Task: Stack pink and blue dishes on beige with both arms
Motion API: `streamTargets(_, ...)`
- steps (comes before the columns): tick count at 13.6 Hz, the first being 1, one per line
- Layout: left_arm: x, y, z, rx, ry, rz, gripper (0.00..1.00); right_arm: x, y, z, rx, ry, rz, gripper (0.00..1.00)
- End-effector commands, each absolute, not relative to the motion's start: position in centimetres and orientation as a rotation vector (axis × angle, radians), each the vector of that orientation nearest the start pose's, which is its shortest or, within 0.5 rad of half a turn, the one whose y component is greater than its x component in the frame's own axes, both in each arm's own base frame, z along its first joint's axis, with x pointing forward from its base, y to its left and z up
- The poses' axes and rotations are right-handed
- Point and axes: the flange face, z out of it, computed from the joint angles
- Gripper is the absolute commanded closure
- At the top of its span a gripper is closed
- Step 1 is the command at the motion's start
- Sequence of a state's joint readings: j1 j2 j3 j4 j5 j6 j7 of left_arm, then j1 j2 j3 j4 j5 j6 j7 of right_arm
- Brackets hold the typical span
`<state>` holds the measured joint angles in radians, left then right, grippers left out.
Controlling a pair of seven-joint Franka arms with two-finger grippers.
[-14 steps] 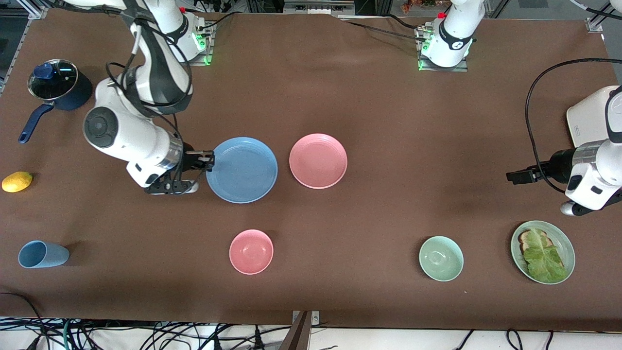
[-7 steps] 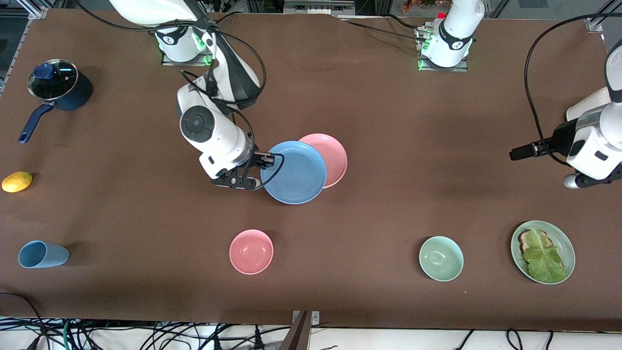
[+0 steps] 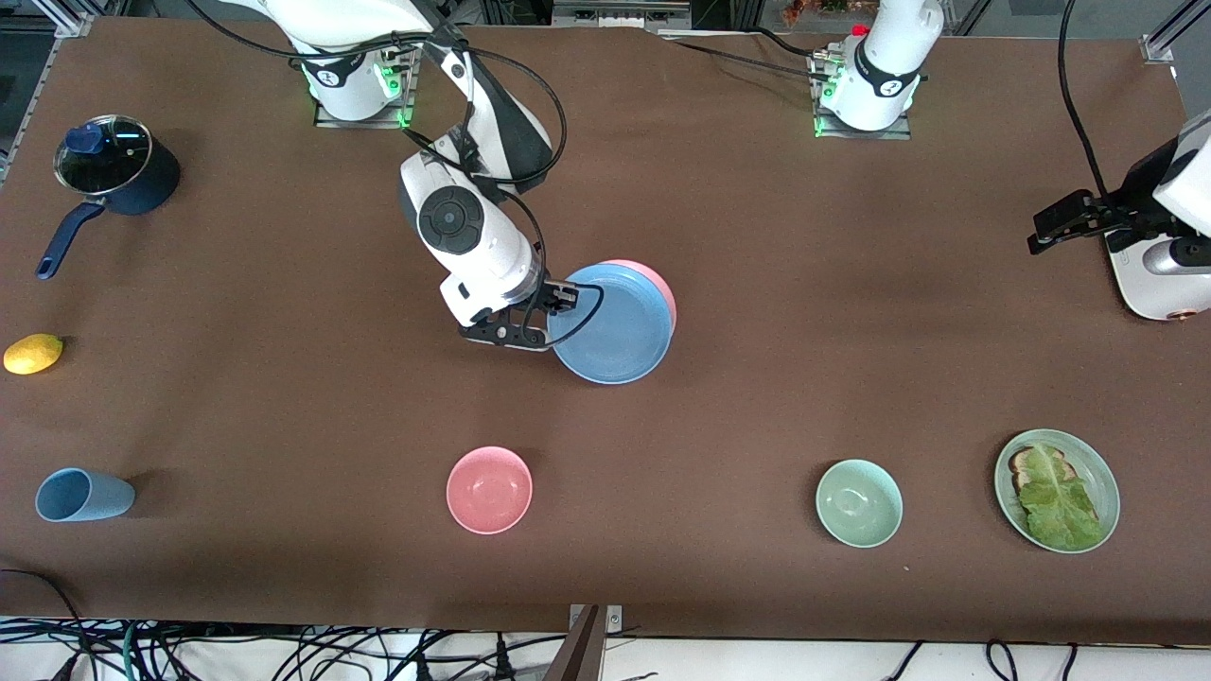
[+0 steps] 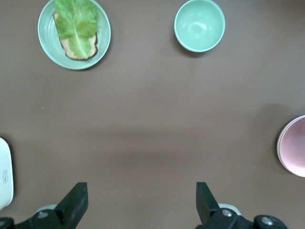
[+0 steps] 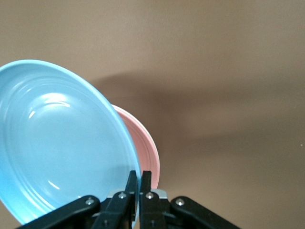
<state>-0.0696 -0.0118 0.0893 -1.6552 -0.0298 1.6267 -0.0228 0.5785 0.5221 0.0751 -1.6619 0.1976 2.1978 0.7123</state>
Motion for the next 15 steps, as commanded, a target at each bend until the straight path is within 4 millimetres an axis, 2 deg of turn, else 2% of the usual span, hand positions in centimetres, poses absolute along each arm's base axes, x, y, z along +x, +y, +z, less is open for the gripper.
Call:
streamTargets(1,54.8,0.5,60.7,-3.176,-0.011,-0.061,0.00,53.2,41.7,29.3,-2.967,0.297,0.157,1.00)
streamTargets(3,54.7,0.5,61.0,-3.173,0.030,-0.069,0.00,51.9,42.9,28.5,-2.976,0.284,0.169,1.00)
streamTargets(7,54.7,0.8,61.1,-3.172,0.046,-0.060,0.00,50.0,43.2,26.0,-2.987,0.282,0.163,1.00)
streamTargets(11,54.6,0.5,61.1,-3.172,0.060,-0.050,0.00,49.1,44.1,24.8,-2.992,0.285,0.168,1.00)
streamTargets(13,54.6,1.0,62.3,-3.171,0.051,-0.081,0.00,49.0,44.3,24.3,-2.991,0.290,0.165,1.00)
streamTargets(15,54.5,0.6,62.2,-3.171,0.059,-0.062,0.00,49.1,44.3,24.1,-2.992,0.288,0.166,1.00)
